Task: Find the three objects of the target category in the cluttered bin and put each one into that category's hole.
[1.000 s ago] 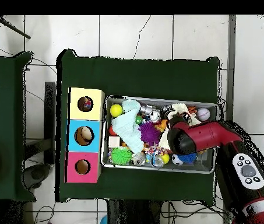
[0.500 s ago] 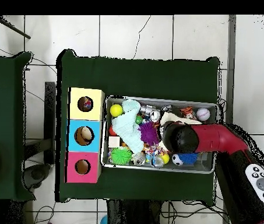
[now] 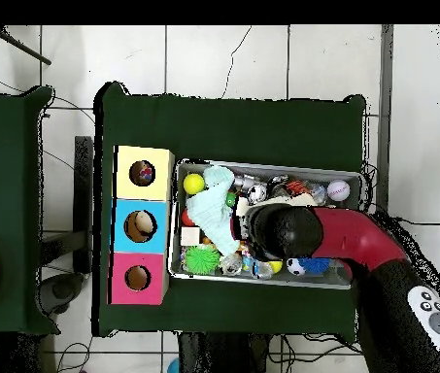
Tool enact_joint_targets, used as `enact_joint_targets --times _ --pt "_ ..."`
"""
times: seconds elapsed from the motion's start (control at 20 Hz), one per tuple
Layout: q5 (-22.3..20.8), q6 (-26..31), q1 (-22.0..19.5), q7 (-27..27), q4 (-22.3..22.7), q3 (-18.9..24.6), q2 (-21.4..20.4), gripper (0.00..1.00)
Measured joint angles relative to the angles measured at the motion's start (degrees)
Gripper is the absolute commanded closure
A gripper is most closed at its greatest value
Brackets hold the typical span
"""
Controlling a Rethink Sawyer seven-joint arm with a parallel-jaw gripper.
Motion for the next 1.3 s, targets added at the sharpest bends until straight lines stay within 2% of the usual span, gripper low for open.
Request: enact_joint_targets --times 0.35,0.75,0.8,0.95,1.05,1.15,1.25,1.3 --pt "6.3 0.0 1.0 0.0 4.2 1.2 -3.3 1.00" --pt "9.9 0.0 2.9 0.0 7.6 1.2 -5.9 1.00" --pt "9.8 0.0 3.6 0.0 7.8 1.1 -6.3 0.00" --pt "9.3 0.0 4.1 0.0 7.6 0.9 -6.4 0.00" --pt "6.0 0.1 5.9 0.0 6.7 -0.4 -6.8 0.00" --pt "1.0 0.1 8.0 0.0 5.4 -1.7 -7.1 0.00" --pt "-6.4 0.1 10.5 0.0 3.6 -3.0 -7.3 0.00" --pt "-7.4 0.1 10.8 0.0 3.3 -3.1 -7.4 0.00"
